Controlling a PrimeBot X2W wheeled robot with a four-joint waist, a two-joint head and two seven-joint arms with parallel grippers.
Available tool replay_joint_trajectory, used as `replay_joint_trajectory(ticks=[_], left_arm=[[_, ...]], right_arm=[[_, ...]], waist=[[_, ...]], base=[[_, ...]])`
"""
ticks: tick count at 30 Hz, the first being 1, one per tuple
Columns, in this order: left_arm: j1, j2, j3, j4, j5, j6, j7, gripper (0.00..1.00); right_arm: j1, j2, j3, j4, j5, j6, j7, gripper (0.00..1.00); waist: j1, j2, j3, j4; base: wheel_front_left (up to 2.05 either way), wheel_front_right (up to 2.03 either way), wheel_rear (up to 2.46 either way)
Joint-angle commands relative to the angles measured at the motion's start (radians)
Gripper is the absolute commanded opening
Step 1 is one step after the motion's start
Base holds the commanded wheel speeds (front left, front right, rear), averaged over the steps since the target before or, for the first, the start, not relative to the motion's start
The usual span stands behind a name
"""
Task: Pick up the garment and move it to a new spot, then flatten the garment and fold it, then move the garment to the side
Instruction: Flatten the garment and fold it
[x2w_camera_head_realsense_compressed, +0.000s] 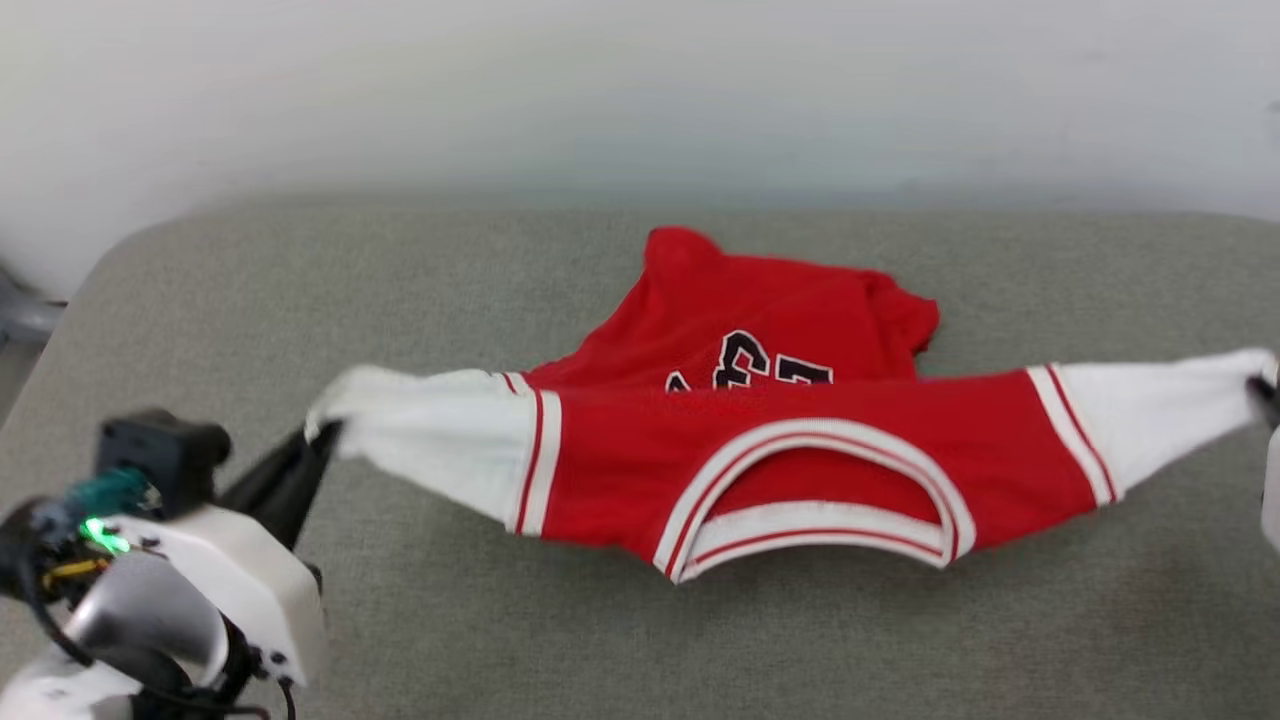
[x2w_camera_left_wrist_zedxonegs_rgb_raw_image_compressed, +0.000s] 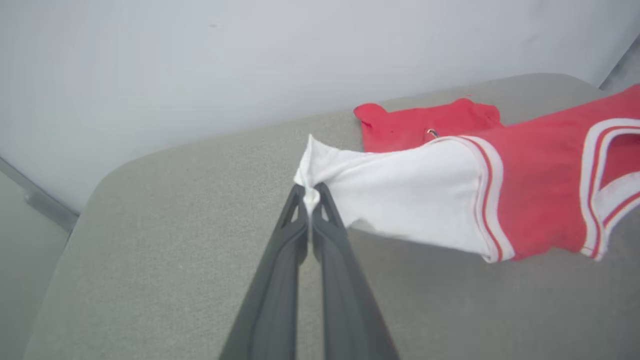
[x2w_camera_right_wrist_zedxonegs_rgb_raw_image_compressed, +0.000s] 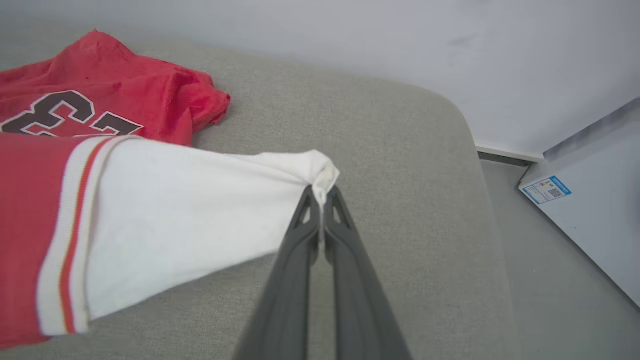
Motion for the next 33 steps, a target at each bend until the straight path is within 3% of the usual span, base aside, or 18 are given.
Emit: replay_joint_trajectory(ticks=[1, 8, 19, 26, 33], left_arm=[[-0.030, -0.001, 0.016, -0.018, -0.018, -0.005, -0.010, 0.00], [-0.176, 0.064, 0.076, -0.031, -0.045, -0.043, 0.010, 0.00], [-0.421, 0.152, 0.144, 0.015, -0.034, -0.069, 0.014, 0.00], [-0.582, 0.193, 0.138, 0.099, -0.009, -0.098, -0.007, 0.00], [-0.826, 0.230, 0.094, 0.206, 0.014, -0.143, -0.056, 0.00]], right_arm=[[-0.038, -0.018, 0.005, -0.010, 0.014, -0.001, -0.001, 0.00], [-0.218, -0.043, 0.011, -0.021, 0.035, -0.001, -0.050, 0.00], [-0.453, -0.021, 0.030, 0.011, 0.044, -0.002, -0.107, 0.00], [-0.608, -0.014, 0.048, 0.087, 0.016, -0.002, -0.168, 0.00], [-0.828, -0.004, 0.053, 0.169, -0.041, -0.002, -0.210, 0.00]], waist=[[0.0000, 0.0000, -0.025, -0.015], [0.0000, 0.0000, -0.048, -0.028], [0.0000, 0.0000, -0.036, -0.037], [0.0000, 0.0000, 0.049, -0.030], [0.0000, 0.0000, 0.219, -0.004]], base=[[0.00, 0.00, 0.00], [0.00, 0.00, 0.00], [0.00, 0.00, 0.00], [0.00, 0.00, 0.00], [0.00, 0.00, 0.00]])
